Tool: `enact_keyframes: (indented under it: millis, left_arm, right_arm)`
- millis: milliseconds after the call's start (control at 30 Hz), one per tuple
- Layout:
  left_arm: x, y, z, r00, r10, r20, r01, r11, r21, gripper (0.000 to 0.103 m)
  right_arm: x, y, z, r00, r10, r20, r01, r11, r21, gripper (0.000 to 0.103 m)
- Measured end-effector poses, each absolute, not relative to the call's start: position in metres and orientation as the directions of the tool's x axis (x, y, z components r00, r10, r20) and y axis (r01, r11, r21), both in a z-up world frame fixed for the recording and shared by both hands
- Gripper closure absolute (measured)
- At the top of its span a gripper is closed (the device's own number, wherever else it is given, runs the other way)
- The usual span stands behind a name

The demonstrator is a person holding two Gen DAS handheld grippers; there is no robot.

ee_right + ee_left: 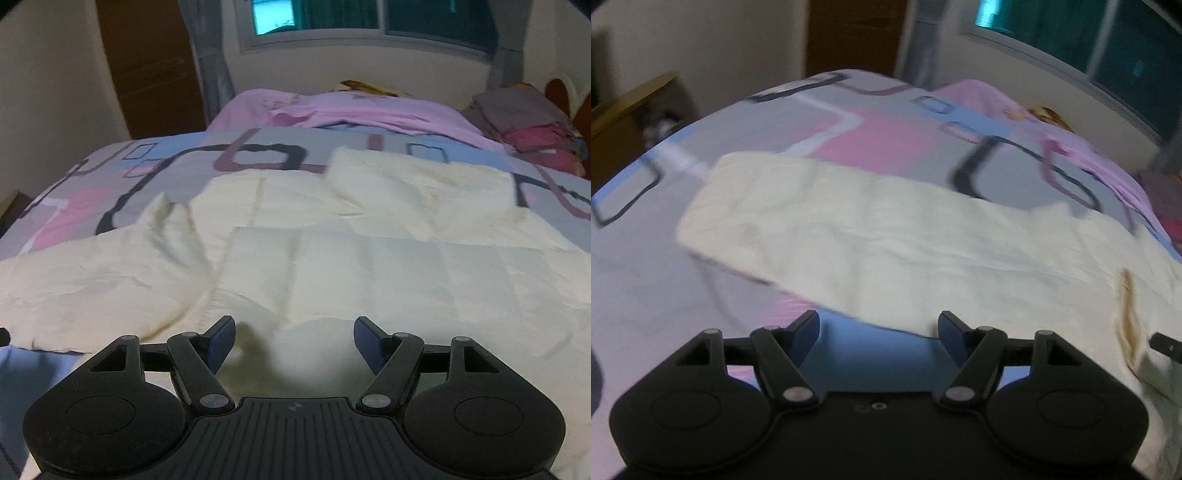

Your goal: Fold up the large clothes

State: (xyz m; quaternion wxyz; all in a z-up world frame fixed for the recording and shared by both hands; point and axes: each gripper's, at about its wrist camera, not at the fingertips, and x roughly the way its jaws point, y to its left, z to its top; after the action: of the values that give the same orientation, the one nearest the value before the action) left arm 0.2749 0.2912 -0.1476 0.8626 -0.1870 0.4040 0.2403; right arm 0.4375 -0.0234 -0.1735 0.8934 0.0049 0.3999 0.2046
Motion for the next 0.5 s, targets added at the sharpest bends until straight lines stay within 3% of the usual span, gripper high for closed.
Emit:
enact_keyframes:
  millis: [267,400,500]
  left_arm:
    - [0.248,0.348,-0.158,0.529,0.29,-0.798,-0.683,0.704,-0.197,0.032]
    - [0.243,0.376,-0.175,0.531,0.263,-0.806,-0.734,0.618,-0.282,0.033]
    - [0.241,0.394,-0.179,0.567,0.269,-0.779,-0.744,0.572,-0.345,0.034]
  right_arm:
    - [0.447,0.008,-0.193,0.537,0.356,-0.765,-0.407,0.903,0.135,0.033]
    - [0.442,-0.002,-0.167,0.601,0.407,-0.688,-0.4,0.898,0.182,0.033]
    - [0.441,-0.008,-0.158,0.683,0.333,-0.651,-0.376,0.923,0.077,0.033]
